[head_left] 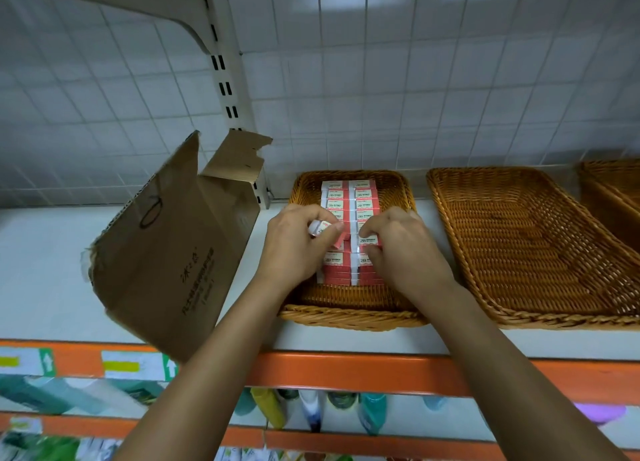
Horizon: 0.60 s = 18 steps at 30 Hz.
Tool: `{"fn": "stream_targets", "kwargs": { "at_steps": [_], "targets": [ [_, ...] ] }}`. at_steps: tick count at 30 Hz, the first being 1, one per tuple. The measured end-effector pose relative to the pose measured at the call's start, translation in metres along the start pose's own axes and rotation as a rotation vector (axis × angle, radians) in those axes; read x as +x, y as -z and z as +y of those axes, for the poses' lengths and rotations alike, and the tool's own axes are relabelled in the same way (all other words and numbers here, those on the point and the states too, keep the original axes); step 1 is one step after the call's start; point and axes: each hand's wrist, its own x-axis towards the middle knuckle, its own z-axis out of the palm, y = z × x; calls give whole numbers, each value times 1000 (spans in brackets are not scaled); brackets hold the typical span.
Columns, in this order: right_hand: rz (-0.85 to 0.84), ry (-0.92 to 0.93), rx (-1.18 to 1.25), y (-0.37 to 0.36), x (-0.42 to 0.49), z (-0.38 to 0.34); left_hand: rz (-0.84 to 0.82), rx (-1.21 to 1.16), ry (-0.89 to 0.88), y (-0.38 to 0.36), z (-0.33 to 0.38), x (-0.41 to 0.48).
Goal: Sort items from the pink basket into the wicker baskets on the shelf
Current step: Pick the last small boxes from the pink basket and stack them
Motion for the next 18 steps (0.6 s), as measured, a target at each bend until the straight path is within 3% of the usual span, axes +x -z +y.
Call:
{"fn": "stream_targets", "kwargs": {
  "at_steps": [6, 18],
  "targets": [
    [-2, -18, 25, 1, -1, 0, -116, 121, -15, -3, -2, -1],
    [1, -80, 51, 4, -3, 0, -28, 345, -62, -9, -1, -7]
  ]
}}
